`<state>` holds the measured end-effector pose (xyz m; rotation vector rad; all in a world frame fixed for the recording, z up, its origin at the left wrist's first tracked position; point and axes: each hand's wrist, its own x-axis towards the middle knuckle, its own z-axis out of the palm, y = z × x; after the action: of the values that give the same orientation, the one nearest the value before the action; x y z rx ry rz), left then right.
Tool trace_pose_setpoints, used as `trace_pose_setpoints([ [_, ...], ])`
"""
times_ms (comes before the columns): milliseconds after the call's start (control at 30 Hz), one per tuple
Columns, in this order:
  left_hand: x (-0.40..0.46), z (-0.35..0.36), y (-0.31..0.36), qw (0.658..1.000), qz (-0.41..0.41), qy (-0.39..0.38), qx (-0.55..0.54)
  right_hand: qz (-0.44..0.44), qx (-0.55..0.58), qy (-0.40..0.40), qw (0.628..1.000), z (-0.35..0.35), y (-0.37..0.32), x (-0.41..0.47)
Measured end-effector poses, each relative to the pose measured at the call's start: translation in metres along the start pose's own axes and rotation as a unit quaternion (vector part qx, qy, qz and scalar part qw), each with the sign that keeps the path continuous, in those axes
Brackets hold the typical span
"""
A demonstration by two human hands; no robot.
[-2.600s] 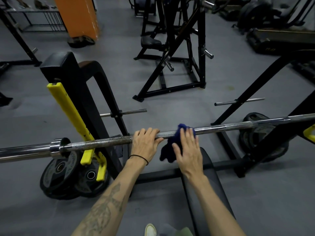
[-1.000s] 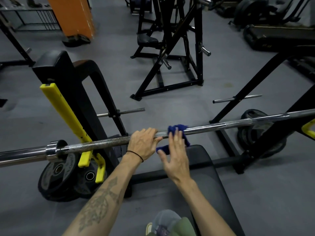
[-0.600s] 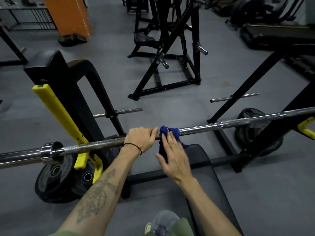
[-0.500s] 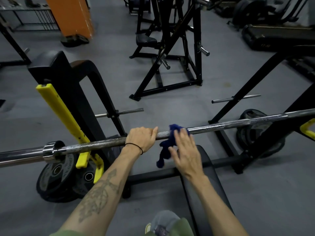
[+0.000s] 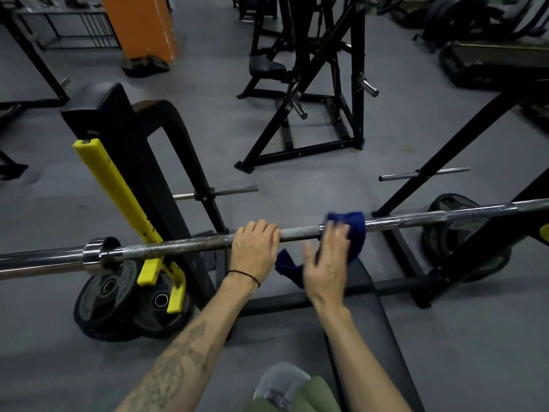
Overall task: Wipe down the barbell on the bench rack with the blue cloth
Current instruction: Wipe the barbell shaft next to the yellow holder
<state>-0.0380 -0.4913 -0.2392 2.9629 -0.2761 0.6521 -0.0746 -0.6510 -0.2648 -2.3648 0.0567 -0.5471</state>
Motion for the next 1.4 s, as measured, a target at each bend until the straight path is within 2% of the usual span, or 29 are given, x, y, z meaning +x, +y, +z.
trace_pose_setpoints([
  [100,0.004,-0.002,0.005,1.000,-0.006,-0.001,0.008,-0.147,-0.031,-0.099,0.984,0.014,-0.016,-0.020],
  [167,0.007,-0.002,0.004,1.000,0.000,-0.013,0.014,-0.220,-0.089,-0.088,0.968,0.001,0.012,-0.006],
  [200,0.008,-0.002,0.003,1.000,0.009,-0.019,0.021,-0.224,-0.107,-0.069,0.966,-0.007,0.028,0.002],
  [267,0.009,-0.001,0.003,0.999,0.017,-0.020,0.039,-0.124,-0.084,-0.021,0.989,-0.018,0.042,0.012],
  [333,0.009,-0.001,0.004,0.999,0.005,-0.005,0.034,-0.009,-0.023,0.006,1.000,-0.010,0.021,0.007],
  [367,0.009,0.000,0.004,1.000,-0.001,0.008,0.030,-0.007,0.004,-0.009,1.000,-0.002,0.006,0.001],
  [433,0.011,0.003,0.003,0.999,0.003,0.020,0.031,-0.090,0.006,-0.070,0.993,0.010,-0.012,-0.014],
  [467,0.012,0.003,0.001,0.999,0.010,0.019,0.034,-0.144,-0.018,-0.095,0.985,0.009,-0.010,-0.016],
  [533,0.014,0.004,0.001,0.999,0.015,0.010,0.038,-0.222,-0.085,-0.086,0.968,-0.004,0.017,-0.004],
  [567,0.015,0.005,0.001,0.999,0.011,0.002,0.040,-0.223,-0.105,-0.067,0.967,-0.012,0.031,0.004],
  [600,0.017,0.006,0.001,0.999,0.009,-0.008,0.043,-0.182,-0.104,-0.043,0.977,-0.018,0.040,0.010],
  [667,0.020,0.008,0.002,0.998,0.007,-0.028,0.051,-0.048,-0.053,0.009,0.997,-0.021,0.037,0.013],
  [700,0.021,0.007,0.002,0.998,0.008,-0.040,0.056,-0.015,-0.020,0.015,1.000,-0.014,0.023,0.010],
  [733,0.023,0.005,0.002,0.996,0.011,-0.050,0.066,-0.020,0.004,0.000,1.000,-0.004,0.008,0.005],
  [833,0.029,-0.003,0.002,0.992,0.007,-0.084,0.091,-0.140,-0.004,-0.099,0.985,0.013,-0.017,-0.013],
  [867,0.031,-0.006,0.003,0.990,-0.005,-0.106,0.089,-0.181,-0.028,-0.108,0.977,0.008,-0.009,-0.008],
  [933,0.036,-0.014,0.005,0.984,-0.014,-0.149,0.100,-0.233,-0.086,-0.075,0.966,-0.008,0.022,0.008],
  [967,0.040,-0.016,0.006,0.981,-0.004,-0.170,0.099,-0.214,-0.100,-0.046,0.971,-0.017,0.036,0.015],
  [1033,0.047,-0.015,0.005,0.982,0.020,-0.170,0.081,-0.105,-0.082,0.014,0.991,-0.028,0.047,0.019],
  [1100,0.051,-0.017,0.005,0.980,0.026,-0.184,0.075,-0.047,-0.034,0.023,0.998,-0.012,0.020,0.010],
  [1167,0.050,-0.017,0.005,0.983,0.016,-0.169,0.068,-0.090,-0.007,-0.041,0.995,0.010,-0.018,-0.009],
  [1233,0.045,-0.012,0.003,0.988,0.015,-0.143,0.062,-0.148,-0.026,-0.097,0.984,0.016,-0.025,-0.020],
  [1300,0.036,-0.008,-0.002,0.995,0.019,-0.096,0.027,-0.177,-0.070,-0.062,0.980,0.005,0.000,-0.011],
  [1333,0.032,-0.006,-0.005,0.998,0.020,-0.064,0.007,-0.156,-0.084,-0.026,0.984,-0.003,0.015,-0.004],
  [1400,0.025,-0.001,-0.011,0.999,0.030,-0.009,-0.017,-0.049,-0.064,0.052,0.995,-0.015,0.034,0.008],
])
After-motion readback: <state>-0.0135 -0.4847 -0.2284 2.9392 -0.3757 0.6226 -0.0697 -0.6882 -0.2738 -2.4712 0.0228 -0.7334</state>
